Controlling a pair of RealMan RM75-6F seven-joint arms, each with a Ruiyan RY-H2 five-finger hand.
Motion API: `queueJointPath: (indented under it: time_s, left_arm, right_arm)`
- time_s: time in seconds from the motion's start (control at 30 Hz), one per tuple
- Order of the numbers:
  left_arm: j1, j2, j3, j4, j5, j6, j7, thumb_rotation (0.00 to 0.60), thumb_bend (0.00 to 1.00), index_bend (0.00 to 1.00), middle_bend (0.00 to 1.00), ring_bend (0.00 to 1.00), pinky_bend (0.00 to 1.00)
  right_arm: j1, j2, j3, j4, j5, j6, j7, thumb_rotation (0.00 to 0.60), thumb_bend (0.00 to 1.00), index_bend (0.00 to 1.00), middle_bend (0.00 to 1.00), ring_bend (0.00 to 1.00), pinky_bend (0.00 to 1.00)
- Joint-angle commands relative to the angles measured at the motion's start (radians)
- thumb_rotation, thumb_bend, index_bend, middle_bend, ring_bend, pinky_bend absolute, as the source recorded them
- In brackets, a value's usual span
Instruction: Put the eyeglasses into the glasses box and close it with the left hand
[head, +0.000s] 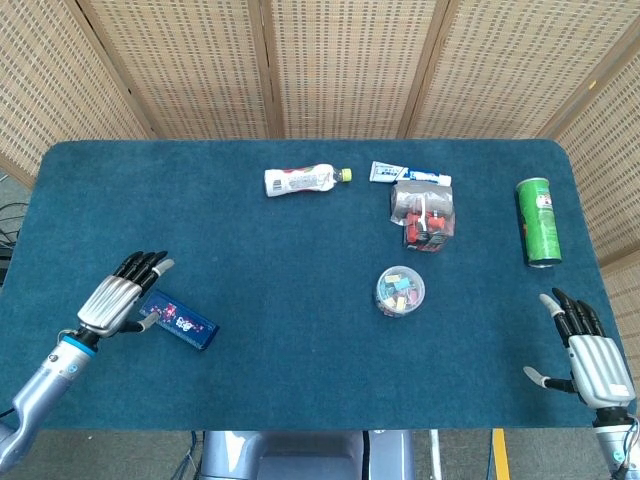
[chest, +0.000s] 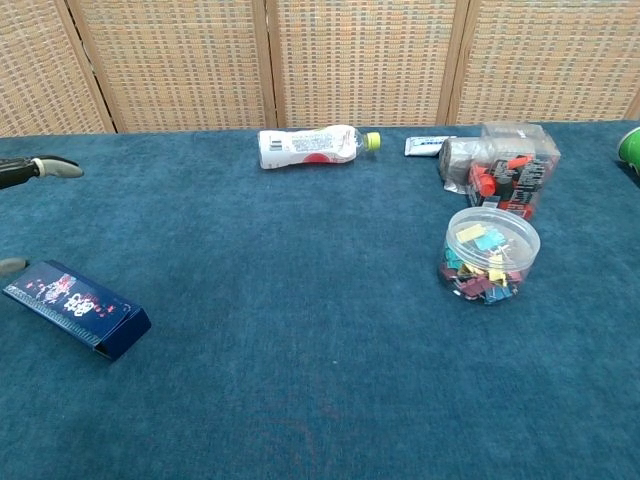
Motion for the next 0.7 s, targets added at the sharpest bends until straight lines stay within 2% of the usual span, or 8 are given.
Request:
queueJointPath:
  time_s: [0.03,0.13,0.3,0.7]
  left_arm:
    - [-0.017,0.053,0.056,-0.057,0.060,-0.036,0.021,0.600,0.17,0.00,0.00,0.00,0.00]
    - [-0.035,0.053,0.072,-0.084,0.053,-0.106,0.079,0.600,0.15,0.00,0.00,0.00,0.00]
    - [-0.057,0.024,0.057,-0.104,-0.010,-0.210,0.166,0.600,0.16,0.00,0.00,0.00,0.00]
    - [-0.084,-0.020,-0.024,-0.155,-0.175,-0.300,0.375,0.600,0.20,0.00,0.00,0.00,0.00]
  right_arm:
    - [0.000,0.000,0.000,0.000,0.000,0.000,0.000,0.600,0.00,0.00,0.00,0.00,0.00]
    - [-0.001,0.000,0.000,-0.001,0.000,0.001,0.000,0.600,0.00,0.00,0.00,0.00,0.00]
    - [0.000,0.000,0.000,0.001,0.000,0.000,0.003,0.600,0.00,0.00,0.00,0.00,0.00]
    - [0.001,0.002,0.000,0.002,-0.001,-0.002,0.013,0.600,0.00,0.00,0.00,0.00,0.00]
